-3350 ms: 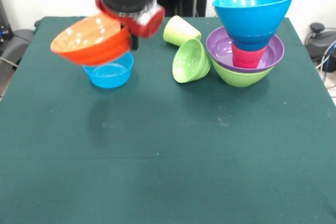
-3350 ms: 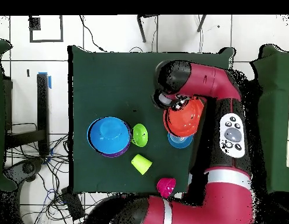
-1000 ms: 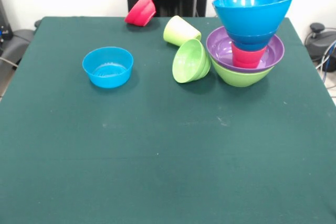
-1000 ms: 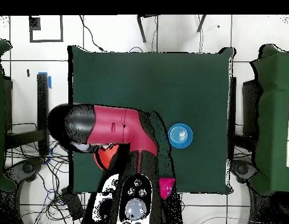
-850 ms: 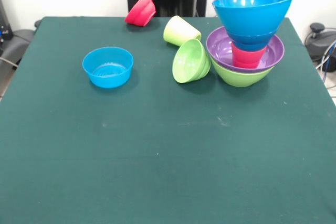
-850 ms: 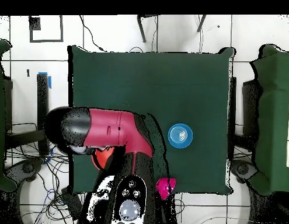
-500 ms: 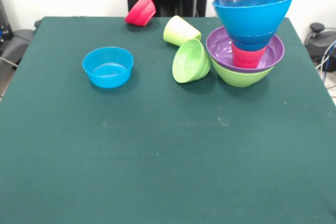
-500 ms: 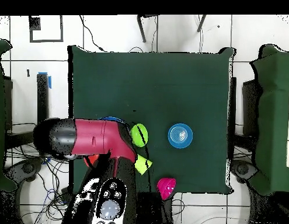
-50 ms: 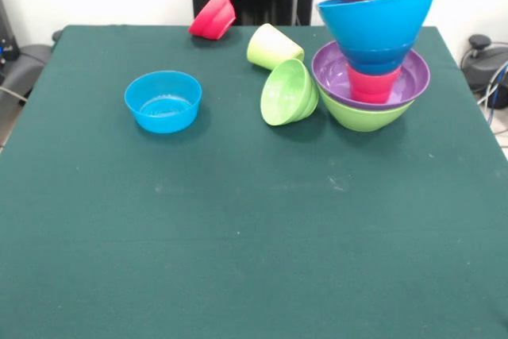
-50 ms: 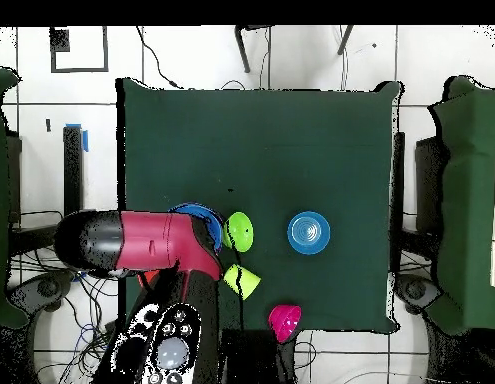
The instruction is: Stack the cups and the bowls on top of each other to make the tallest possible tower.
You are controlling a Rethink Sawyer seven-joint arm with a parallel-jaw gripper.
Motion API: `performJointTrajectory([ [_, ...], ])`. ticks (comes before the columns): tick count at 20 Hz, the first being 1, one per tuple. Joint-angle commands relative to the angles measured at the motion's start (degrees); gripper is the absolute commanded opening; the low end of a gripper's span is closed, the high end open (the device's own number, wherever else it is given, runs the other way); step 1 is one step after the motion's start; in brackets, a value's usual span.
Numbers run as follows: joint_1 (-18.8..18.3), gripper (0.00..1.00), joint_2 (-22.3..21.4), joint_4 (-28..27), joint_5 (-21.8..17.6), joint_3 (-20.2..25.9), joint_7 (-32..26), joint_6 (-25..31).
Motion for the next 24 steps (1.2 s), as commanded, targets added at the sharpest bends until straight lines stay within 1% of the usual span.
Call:
performJointTrajectory([
  [1,0.41,0.00,3.95,-1.16,-0.91,0.27,10.72,1.38],
  [7,-0.17,0.00,4.60,-2.64,-1.14,-0.58,9.14,2.56],
  [14,-0.90,0.00,5.18,-4.25,-0.53,-0.46,7.74,3.75],
  [22,-3.56,0.00,6.00,-7.16,-0.36,0.93,4.87,5.94],
  [24,-3.53,0.00,6.08,-7.74,-1.05,0.53,4.81,6.63],
])
